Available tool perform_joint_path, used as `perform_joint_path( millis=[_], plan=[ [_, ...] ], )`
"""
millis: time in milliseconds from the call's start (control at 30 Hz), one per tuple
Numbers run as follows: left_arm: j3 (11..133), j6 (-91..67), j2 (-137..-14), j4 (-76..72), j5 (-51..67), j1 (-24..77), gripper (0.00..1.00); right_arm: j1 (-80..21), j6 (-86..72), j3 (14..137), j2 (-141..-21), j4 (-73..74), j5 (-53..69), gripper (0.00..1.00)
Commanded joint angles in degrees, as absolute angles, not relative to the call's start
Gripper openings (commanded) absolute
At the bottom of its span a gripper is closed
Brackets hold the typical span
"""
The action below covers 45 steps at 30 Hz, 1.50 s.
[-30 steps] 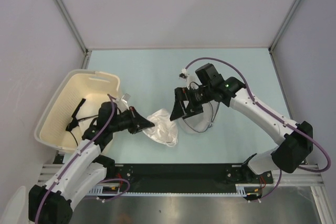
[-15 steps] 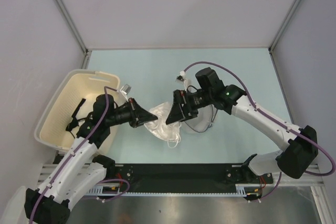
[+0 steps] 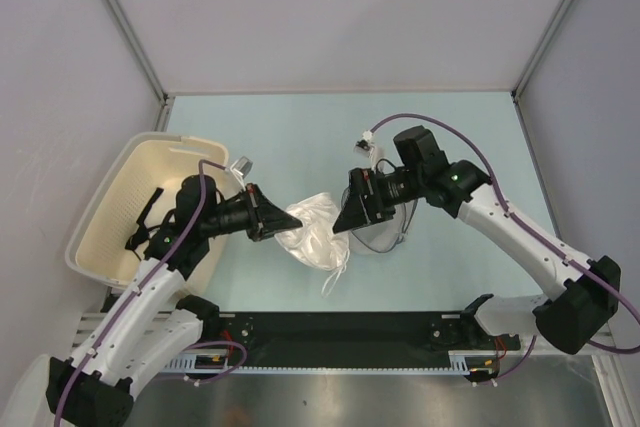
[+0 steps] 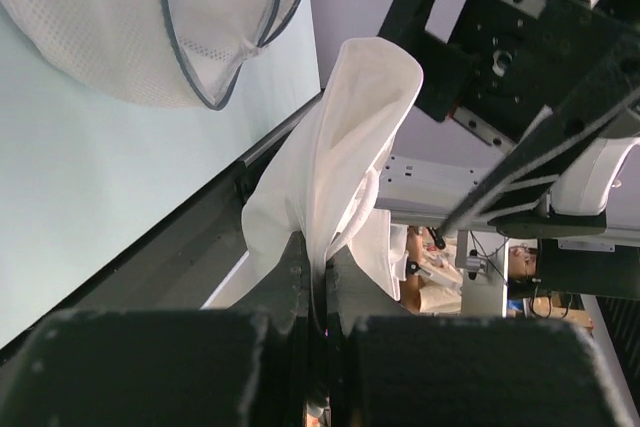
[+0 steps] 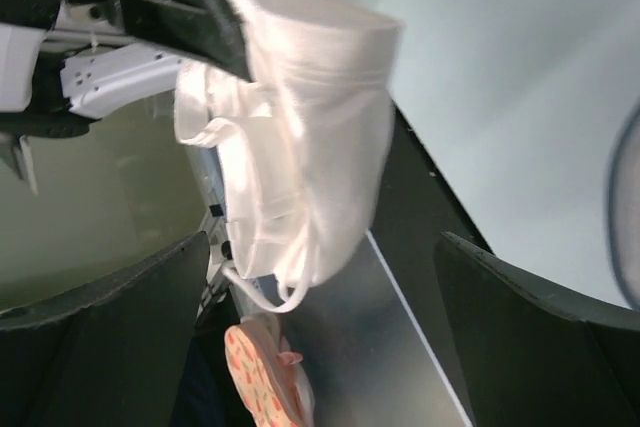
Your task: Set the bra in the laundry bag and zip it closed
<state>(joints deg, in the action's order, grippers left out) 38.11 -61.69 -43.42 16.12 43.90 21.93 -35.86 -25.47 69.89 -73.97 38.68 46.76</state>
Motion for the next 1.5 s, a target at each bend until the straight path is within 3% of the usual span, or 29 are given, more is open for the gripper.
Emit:
perform_joint_path(
  millis=[0,667,767,800,867,900,967,1000,1067,1100,1133,1200,1333,1467],
  plan=[
    [42.10,-62.49,-44.12,15.91,46.32,22.24,0.00,-40.34,-29.25,67.42,-72.07,29.75,52.20,1.00],
    [42.37,-64.95,-45.44,11.95,49.22,22.24,0.00,-44.91,-40.95,63.02,-76.81,12.93,53.79,0.99],
    [41.92,-64.78,-45.97,11.60,49.83,22.24,0.00,-44.30,-42.71,62.41,-78.22,9.69,53.88,0.80],
    [41.84,-64.51,-46.14,11.43,49.83,22.15,0.00,-44.12,-43.76,62.23,-78.40,9.15,54.22,0.65],
    [42.01,-64.25,-46.49,11.34,50.10,22.24,0.00,-43.42,-44.21,61.88,-78.66,8.62,54.40,0.54],
    [42.19,-63.20,-47.10,11.34,50.79,22.24,0.03,-43.16,-44.47,61.70,-78.31,8.70,54.67,0.40],
    [44.73,-60.75,-48.25,13.35,51.06,22.15,0.16,-41.50,-45.26,60.65,-77.96,8.70,54.84,0.24],
    [45.87,-57.43,-49.38,14.93,50.28,22.15,0.36,-40.88,-46.39,60.21,-77.44,8.61,55.28,0.12],
    [49.82,-53.81,-50.71,19.50,49.31,22.06,0.53,-38.77,-46.84,58.89,-76.65,9.05,56.07,0.01],
    [51.14,-50.83,-52.11,20.73,48.52,22.06,0.62,-37.80,-46.58,58.63,-75.34,10.01,55.81,0.00],
    [53.15,-49.58,-52.64,22.48,47.30,22.06,0.64,-36.84,-45.71,58.36,-74.71,13.15,55.46,0.00],
    [55.19,-46.51,-53.87,23.81,45.54,22.15,0.85,-34.12,-45.00,57.66,-73.39,15.54,55.63,0.00],
    [58.96,-44.04,-57.47,24.08,41.67,22.41,0.85,-28.05,-39.66,57.48,-70.06,28.96,54.84,0.00],
    [60.47,-41.93,-62.03,24.08,38.43,25.74,0.72,-20.23,-31.59,57.57,-68.73,40.93,52.48,0.00]
  ],
)
